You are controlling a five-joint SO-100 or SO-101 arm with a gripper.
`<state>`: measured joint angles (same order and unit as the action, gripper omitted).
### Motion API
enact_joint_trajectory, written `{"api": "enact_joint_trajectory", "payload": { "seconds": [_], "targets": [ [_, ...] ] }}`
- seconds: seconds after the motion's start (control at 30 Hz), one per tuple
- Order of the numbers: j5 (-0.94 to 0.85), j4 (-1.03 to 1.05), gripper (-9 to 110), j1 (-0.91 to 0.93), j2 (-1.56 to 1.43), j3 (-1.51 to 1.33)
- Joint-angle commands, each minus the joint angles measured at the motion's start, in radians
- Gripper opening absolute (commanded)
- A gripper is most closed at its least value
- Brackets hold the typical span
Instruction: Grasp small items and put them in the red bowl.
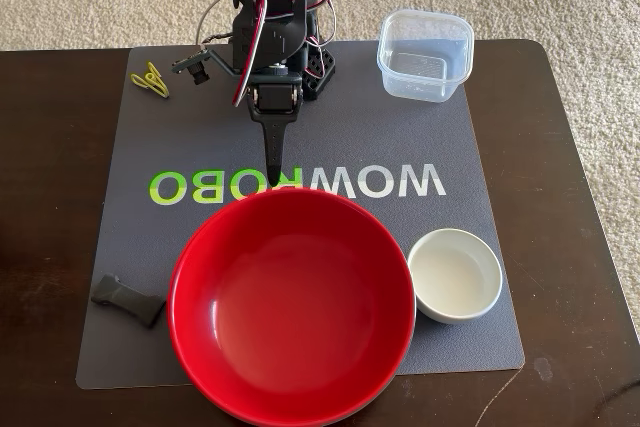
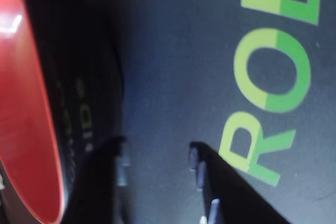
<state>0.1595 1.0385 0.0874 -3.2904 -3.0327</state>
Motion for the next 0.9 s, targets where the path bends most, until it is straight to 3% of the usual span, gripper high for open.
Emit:
{"api": "enact_joint_trajectory", "payload": {
  "seconds": [0.0, 0.07, 0.17, 0.3, 0.47, 0.67, 0.87],
  "targets": [
    [0.353, -0.032, 0, -0.04, -0.003, -0.011],
    [0.477, 0.012, 13, -0.095, -0.005, 0.023],
    [0.609, 0.057, 14, -0.27, 0.087, 0.206],
    [0.741, 0.144, 19, -0.451, 0.583, 0.606],
    [1.003, 0.443, 23, -0.672, 0.968, 1.035],
    [1.21, 0.664, 23, -0.904, 1.04, 1.163],
    [1.35, 0.67, 25, -1.04, 1.049, 1.108]
  ]
}}
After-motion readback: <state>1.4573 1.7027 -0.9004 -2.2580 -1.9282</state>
